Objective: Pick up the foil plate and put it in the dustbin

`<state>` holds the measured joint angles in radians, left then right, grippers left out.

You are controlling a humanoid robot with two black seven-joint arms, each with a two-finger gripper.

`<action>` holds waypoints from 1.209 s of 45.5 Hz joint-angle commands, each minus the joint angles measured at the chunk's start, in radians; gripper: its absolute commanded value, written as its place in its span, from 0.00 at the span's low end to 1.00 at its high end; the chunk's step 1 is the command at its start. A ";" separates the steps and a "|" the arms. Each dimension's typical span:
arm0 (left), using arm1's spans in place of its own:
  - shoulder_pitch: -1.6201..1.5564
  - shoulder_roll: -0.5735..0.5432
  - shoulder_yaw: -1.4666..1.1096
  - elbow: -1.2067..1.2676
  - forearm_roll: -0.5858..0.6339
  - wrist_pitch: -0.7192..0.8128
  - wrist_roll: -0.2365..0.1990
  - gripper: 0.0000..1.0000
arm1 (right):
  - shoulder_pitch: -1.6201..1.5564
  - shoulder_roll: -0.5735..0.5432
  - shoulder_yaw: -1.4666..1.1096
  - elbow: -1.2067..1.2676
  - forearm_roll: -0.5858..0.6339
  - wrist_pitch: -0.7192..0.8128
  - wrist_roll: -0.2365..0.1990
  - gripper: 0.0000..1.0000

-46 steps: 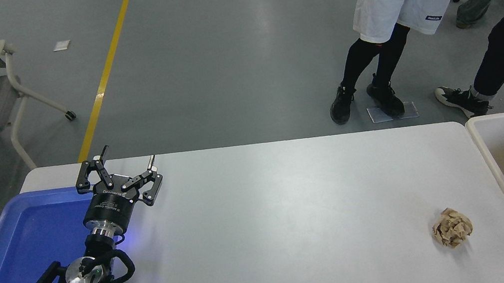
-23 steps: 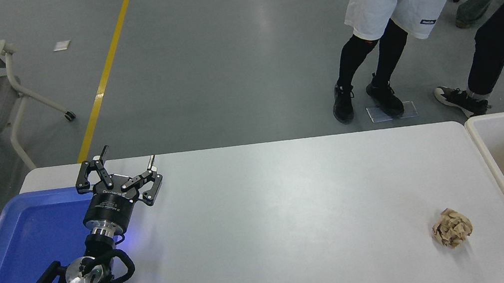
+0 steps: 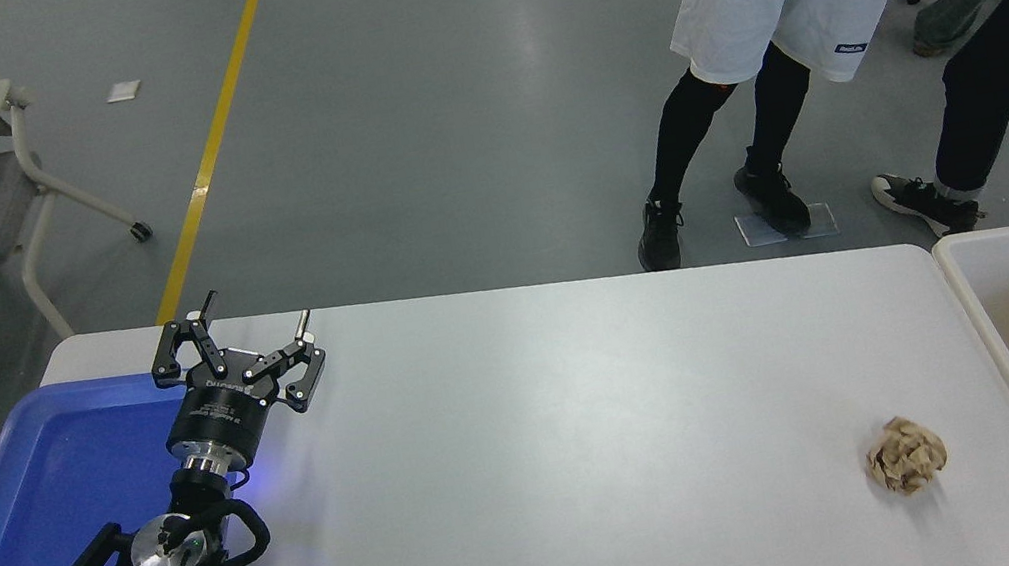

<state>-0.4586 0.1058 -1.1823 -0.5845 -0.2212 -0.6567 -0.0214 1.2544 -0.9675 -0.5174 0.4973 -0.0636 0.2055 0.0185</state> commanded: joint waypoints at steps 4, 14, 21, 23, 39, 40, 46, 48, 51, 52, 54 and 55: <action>0.000 0.000 0.001 0.000 0.000 0.000 0.000 0.99 | 0.266 -0.022 -0.006 0.092 -0.109 0.029 0.003 1.00; 0.000 0.000 0.001 0.000 0.000 0.000 0.000 0.99 | 0.396 0.038 -0.044 0.144 -0.289 0.092 0.001 1.00; 0.000 0.000 0.001 0.000 0.000 0.000 0.000 0.99 | 0.507 0.127 -0.226 0.145 -0.303 0.204 0.001 1.00; 0.000 0.000 0.001 0.000 0.000 0.000 0.000 0.99 | 0.534 0.151 -0.274 0.148 -0.303 0.230 0.001 1.00; 0.000 0.000 0.001 0.000 0.000 0.000 0.000 0.99 | 0.770 0.306 -0.522 0.400 -0.306 0.390 0.001 1.00; 0.000 0.000 0.001 0.000 0.000 0.000 0.000 0.99 | 0.786 0.314 -0.541 0.426 -0.305 0.400 0.001 1.00; 0.000 0.000 0.001 0.000 0.000 0.000 0.000 0.99 | 0.864 0.368 -0.615 0.564 -0.305 0.437 0.001 1.00; 0.000 0.000 0.001 0.000 0.000 0.000 0.000 0.99 | 0.881 0.388 -0.622 0.596 -0.305 0.446 0.001 1.00; 0.000 0.000 0.001 0.000 -0.001 0.000 0.000 0.99 | 0.892 0.417 -0.625 0.627 -0.305 0.454 0.001 1.00; 0.000 0.000 0.001 0.000 -0.001 0.000 0.000 0.99 | 0.892 0.424 -0.625 0.635 -0.305 0.456 0.001 1.00; 0.000 0.000 0.001 0.000 -0.001 0.000 0.000 0.99 | 0.892 0.440 -0.628 0.645 -0.306 0.463 0.001 1.00; 0.000 0.000 0.001 0.000 -0.001 0.000 0.000 0.99 | 0.892 0.450 -0.630 0.652 -0.305 0.468 0.001 1.00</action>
<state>-0.4587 0.1058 -1.1812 -0.5845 -0.2209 -0.6565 -0.0215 2.0710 -0.6152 -1.0762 1.0092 -0.3661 0.6168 0.0196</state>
